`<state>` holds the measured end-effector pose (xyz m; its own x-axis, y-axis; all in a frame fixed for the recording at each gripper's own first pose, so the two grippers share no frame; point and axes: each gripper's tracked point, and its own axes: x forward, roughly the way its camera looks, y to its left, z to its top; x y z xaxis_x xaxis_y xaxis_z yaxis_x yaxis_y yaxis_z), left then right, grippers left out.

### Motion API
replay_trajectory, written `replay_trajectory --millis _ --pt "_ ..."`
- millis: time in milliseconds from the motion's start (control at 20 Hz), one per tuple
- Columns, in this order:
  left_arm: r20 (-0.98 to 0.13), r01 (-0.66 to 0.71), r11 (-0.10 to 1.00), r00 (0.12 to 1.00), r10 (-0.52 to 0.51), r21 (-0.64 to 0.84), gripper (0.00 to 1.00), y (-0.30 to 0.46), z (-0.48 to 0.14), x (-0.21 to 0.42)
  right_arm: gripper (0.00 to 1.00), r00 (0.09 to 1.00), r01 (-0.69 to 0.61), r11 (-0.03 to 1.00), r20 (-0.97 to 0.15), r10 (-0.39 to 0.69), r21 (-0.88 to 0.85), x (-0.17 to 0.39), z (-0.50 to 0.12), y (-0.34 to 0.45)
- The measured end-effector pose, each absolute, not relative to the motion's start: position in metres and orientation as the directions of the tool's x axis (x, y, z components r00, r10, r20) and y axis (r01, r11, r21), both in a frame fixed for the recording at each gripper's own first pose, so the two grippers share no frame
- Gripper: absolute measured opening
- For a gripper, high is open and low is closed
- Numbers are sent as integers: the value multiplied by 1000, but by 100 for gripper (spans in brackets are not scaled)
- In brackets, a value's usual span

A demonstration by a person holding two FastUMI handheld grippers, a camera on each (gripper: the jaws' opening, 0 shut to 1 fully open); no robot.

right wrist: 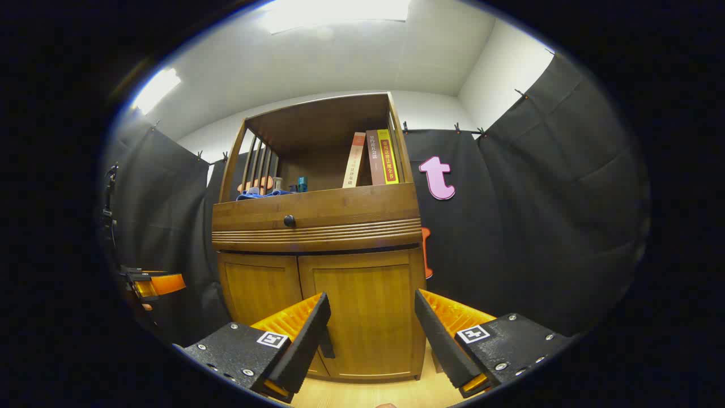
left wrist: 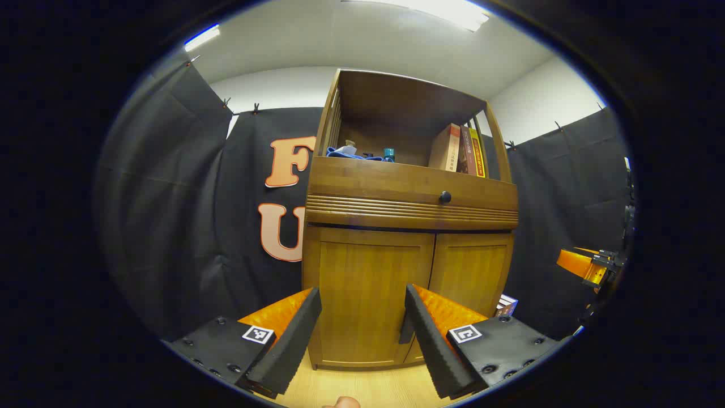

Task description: Open the right door of the double-door shoe cabinet with the right hand, and open the left door with the left hand.

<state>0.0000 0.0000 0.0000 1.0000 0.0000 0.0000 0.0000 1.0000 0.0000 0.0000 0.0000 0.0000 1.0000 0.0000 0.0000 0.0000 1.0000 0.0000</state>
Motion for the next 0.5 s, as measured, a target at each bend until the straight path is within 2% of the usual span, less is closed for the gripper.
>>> replay_trajectory --millis 100,150,300,500 --pt "10 -2 1000 1000 2 1 94 -2 2 0 100 1000 8 1000 17 -7 -14 -1 4 -2" --pt "22 -16 1000 1000 16 12 94 1 5 -1 93 1000 6 1000 17 -6 -15 -2 4 -2" --pt "49 -38 999 998 36 29 96 8 12 -3 93 1000 -6 1000 4 6 -17 -5 1 0" --pt "59 -57 998 997 54 40 94 16 14 -5 93 1000 -6 999 3 7 -54 -4 -1 3"
